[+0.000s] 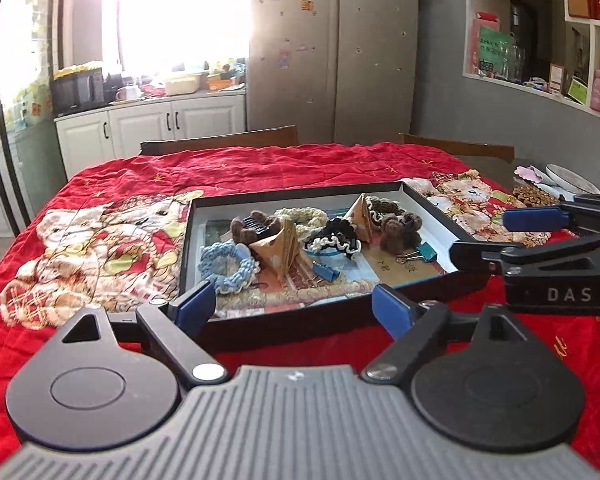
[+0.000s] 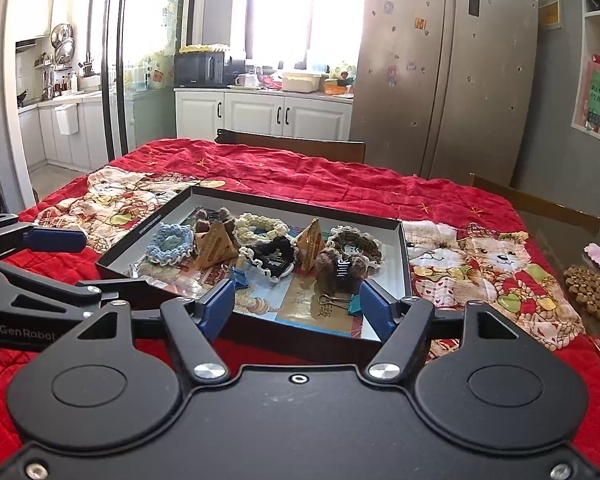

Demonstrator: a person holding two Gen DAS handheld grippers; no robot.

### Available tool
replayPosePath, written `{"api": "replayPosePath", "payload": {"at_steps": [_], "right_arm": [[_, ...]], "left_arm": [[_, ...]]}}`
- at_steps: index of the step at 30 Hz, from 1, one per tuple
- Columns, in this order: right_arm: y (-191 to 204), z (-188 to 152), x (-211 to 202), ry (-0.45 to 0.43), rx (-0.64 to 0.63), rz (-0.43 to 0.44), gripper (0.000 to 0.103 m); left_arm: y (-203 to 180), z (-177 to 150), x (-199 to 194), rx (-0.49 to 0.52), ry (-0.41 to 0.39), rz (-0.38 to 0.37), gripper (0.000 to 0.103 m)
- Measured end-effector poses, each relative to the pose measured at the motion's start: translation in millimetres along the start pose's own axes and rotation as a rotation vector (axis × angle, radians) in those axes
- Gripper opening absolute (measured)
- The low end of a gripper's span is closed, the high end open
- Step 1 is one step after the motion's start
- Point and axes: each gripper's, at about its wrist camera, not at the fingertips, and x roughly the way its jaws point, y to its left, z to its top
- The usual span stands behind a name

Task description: Organize objects

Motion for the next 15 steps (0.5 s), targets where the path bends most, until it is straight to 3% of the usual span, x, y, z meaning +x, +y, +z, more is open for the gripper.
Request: {"api": "replayPosePath", "payload": {"at_steps": [15], "right_arm": [[1.3, -24.9, -31.4, 0.016, 0.058, -0.016, 0.078]], "left_arm": [[-5.8, -15.8, -27.9, -0.039, 0.005, 0.005, 0.102]]}}
